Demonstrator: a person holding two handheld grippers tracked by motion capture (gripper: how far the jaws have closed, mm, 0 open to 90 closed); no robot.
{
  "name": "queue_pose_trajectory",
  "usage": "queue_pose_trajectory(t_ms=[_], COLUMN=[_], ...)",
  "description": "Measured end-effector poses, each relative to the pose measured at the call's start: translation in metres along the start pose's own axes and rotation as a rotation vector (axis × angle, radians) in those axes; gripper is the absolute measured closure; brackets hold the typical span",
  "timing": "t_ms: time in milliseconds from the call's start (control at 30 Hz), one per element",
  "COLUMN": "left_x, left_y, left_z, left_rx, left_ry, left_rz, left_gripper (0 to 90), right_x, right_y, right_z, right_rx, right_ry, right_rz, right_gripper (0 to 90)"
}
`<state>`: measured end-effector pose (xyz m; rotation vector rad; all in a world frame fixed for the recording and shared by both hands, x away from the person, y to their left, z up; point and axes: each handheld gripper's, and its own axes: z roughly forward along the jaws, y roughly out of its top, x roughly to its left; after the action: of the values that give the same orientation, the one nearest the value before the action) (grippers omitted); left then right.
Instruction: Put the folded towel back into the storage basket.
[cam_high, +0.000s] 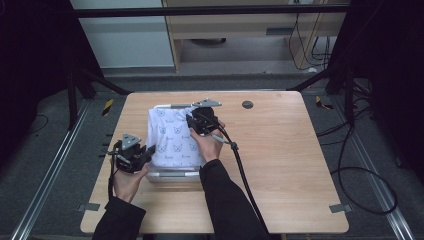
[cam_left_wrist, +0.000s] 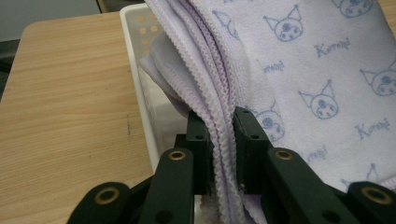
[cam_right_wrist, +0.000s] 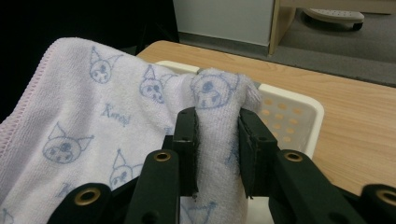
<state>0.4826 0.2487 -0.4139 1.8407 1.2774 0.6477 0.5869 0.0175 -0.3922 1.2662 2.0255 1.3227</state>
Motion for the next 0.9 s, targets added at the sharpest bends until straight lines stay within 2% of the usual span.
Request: queue_pose_trajectory(t_ms=[167, 367, 700, 800, 900], left_x=[-0.003, -0.003, -0.004, -0.004, -0.003], left_y=[-0.002, -0.005, -0.01, -0.011, -0.012], left_z=[0.004, 0.009, 0.02, 0.024, 0.024], left_rx=[0.015, 0.032, 0.092, 0.111, 0.107], left_ry=[0.006, 0.014, 0.021, 0.025, 0.04], left_rz=[0.013, 0.011, 0.014, 0.011, 0.004], left_gripper=[77.3, 77.2, 76.2, 73.2, 67.4], right_x=[-0.003, -0.001, -0.004, -0.005, -0.006], right_y=[-0.005, -0.009, -0.021, -0.024, -0.026], right_z=[0.004, 0.008, 0.019, 0.022, 0.024], right_rx=[0.013, 0.026, 0.073, 0.089, 0.103], right_ry=[-0.009, -0.021, -0.033, -0.037, -0.037], right_rz=[-0.002, -0.012, -0.029, -0.04, -0.049], right_gripper=[71.0, 70.7, 69.5, 68.1, 64.6])
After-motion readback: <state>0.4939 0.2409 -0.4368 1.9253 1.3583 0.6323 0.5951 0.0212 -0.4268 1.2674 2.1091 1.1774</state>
